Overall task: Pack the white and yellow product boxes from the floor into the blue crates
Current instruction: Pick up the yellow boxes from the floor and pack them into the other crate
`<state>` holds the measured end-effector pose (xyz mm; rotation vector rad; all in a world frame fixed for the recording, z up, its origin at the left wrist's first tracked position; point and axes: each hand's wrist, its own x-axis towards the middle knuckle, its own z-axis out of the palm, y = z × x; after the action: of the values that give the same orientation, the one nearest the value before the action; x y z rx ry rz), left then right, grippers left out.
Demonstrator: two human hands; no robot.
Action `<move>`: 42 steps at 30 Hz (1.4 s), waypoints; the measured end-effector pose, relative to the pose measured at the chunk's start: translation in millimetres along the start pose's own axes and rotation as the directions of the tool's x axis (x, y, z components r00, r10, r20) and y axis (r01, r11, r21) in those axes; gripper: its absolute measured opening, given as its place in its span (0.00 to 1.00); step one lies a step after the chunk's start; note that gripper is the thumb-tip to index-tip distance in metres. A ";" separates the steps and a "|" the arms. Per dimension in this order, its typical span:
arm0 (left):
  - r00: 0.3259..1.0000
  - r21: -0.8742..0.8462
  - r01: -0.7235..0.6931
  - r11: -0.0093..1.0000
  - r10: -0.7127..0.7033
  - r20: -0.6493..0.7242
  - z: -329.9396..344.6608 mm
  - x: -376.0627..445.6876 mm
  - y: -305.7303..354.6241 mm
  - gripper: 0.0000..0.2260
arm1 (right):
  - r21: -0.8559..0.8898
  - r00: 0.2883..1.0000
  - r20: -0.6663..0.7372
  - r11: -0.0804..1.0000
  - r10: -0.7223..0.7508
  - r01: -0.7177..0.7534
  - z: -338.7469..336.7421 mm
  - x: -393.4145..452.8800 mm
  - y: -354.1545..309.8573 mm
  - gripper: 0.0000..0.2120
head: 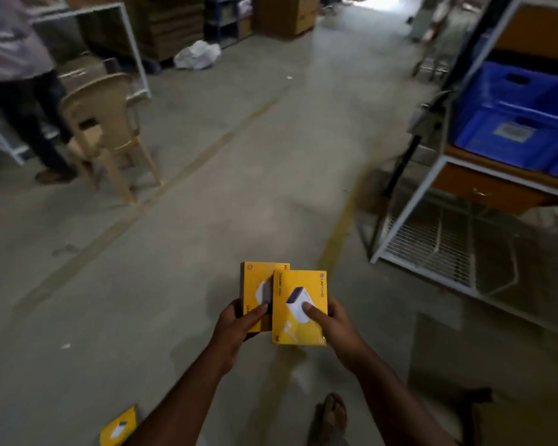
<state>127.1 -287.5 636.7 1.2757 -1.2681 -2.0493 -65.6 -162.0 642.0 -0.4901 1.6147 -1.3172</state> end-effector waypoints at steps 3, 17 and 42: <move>0.998 0.080 -0.012 0.997 0.006 0.066 63.3 26.5 12.7 0.20 | 0.058 0.995 -0.097 0.998 -0.009 0.015 -57.8 -0.6 -12.1 0.23; 0.939 0.189 -0.260 0.947 0.203 0.277 400.7 136.2 86.0 0.16 | 0.213 0.944 -0.290 0.950 -0.160 0.227 -377.2 23.0 -125.5 0.18; 0.729 -0.043 -0.537 0.842 0.490 0.478 811.1 425.4 317.2 0.18 | 0.088 0.715 -0.589 0.850 -0.376 0.520 -728.2 288.4 -383.8 0.37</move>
<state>-818.2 -362.6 837.3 0.3543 -1.7187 -1.9342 -915.1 -137.2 838.0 -0.3766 1.8143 -2.1713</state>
